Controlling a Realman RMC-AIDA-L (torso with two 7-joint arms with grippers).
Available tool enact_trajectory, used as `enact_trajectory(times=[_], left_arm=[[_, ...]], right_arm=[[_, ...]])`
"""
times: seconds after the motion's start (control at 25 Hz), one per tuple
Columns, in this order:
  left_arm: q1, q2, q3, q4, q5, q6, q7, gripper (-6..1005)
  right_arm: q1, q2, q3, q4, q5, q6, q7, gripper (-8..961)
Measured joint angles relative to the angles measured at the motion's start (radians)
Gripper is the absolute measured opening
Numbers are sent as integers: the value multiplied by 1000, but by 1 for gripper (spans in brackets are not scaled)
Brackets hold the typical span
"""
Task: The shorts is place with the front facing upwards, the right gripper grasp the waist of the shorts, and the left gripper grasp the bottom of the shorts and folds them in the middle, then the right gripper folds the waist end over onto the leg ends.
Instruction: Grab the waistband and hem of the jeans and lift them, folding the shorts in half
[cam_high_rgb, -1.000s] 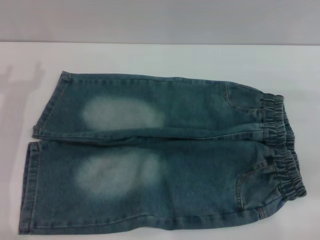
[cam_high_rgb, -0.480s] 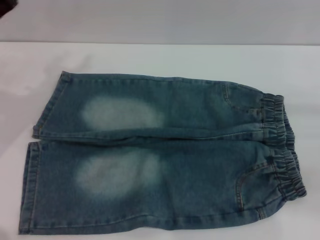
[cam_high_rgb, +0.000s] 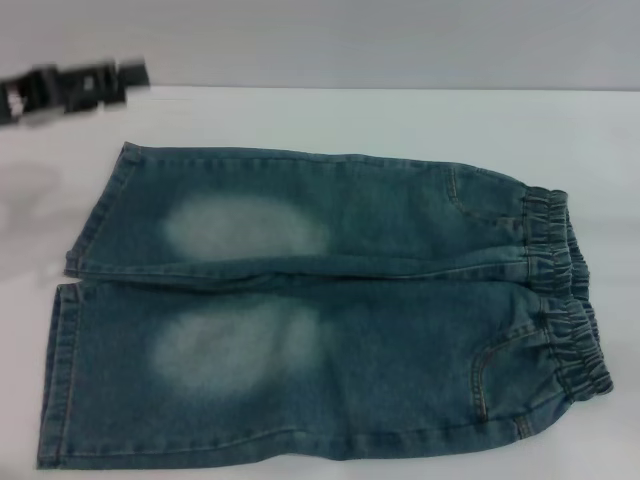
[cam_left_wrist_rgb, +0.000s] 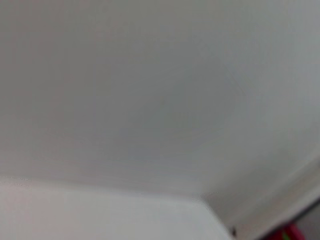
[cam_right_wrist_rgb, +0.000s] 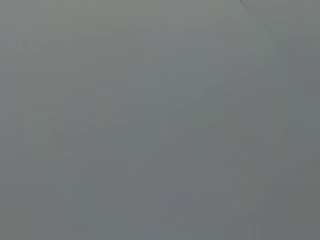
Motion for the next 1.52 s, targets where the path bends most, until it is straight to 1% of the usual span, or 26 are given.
enact_trajectory(times=[0.04,0.16,0.2,0.28,0.32,0.52,0.72,0.92,1.16,1.28,1.52], left_arm=[[2,1,-26,1,45,22,-24,847],[11,1,-142,0,215,114,-98,847],[13,0,-163,0,256,136,-118,846],[17,0,-185,1,313,168,-150,846],[18,1,-192,2,363,197,-179,846],[30,4,-193,-6,487,280,-215,846],[59,9,-195,-11,536,320,-236,847],[72,12,-198,-29,625,346,-278,847],[108,-4,-222,-32,686,345,-296,847],[125,-7,-224,-32,694,342,-301,847],[164,-19,-240,-34,737,330,-308,846]], right_arm=[[1,-4,0,-1,0,11,0,568],[7,-15,0,-2,0,43,-1,568],[9,-18,0,-2,-1,49,-2,569],[12,-23,0,-2,-2,61,-3,569],[14,-27,0,-1,-2,66,-3,569],[30,-43,0,4,-2,115,-3,569],[49,-51,0,7,-2,136,-22,569],[70,-62,-8,13,-2,152,-42,569],[87,-64,-5,15,-3,165,-76,568],[91,-64,-8,16,-3,175,-80,568],[92,-59,-9,16,-3,178,-81,568]])
